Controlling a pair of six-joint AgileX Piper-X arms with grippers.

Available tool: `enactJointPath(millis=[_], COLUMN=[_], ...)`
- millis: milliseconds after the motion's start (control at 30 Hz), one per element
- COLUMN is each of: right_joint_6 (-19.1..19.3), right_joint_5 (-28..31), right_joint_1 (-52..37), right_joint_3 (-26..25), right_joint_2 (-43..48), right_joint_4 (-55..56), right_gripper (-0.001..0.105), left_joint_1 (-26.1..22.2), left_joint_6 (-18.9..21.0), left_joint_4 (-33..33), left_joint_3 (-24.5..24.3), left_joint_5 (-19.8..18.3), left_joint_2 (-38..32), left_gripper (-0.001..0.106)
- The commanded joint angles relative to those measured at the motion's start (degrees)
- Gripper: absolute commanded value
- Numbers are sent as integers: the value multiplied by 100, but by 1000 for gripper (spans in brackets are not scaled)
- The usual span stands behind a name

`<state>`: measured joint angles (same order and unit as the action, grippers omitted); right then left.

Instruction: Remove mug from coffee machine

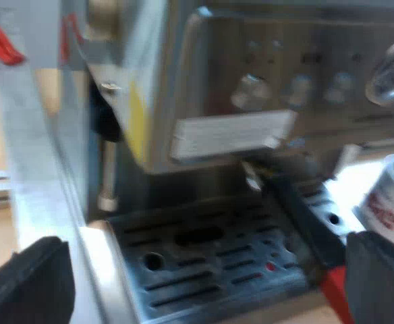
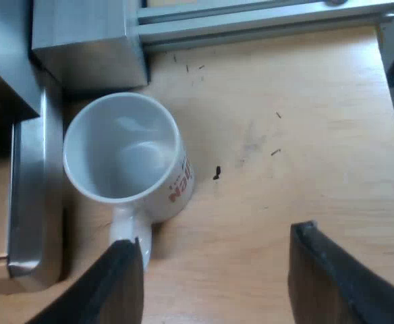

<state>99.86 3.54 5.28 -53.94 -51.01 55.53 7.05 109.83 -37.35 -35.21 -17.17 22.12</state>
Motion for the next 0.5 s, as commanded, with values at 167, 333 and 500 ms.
enactJointPath(millis=[167, 333, 500], right_joint_6=[195, 478, 673], right_joint_5=[-60, 449, 476], right_joint_1=[-869, -911, -893], right_joint_3=[-57, -57, -57], right_joint_2=[228, 468, 1169], right_joint_4=[-192, -145, -137], right_gripper=[50, 50, 50], left_joint_1=[-1283, -1264, -888], left_joint_6=[-870, -869, -948], left_joint_4=[-270, -468, -586], left_joint_3=[-257, -327, -398], left_joint_5=[613, 614, 627], left_joint_2=[32, 32, -418], left_gripper=[82, 82, 82])
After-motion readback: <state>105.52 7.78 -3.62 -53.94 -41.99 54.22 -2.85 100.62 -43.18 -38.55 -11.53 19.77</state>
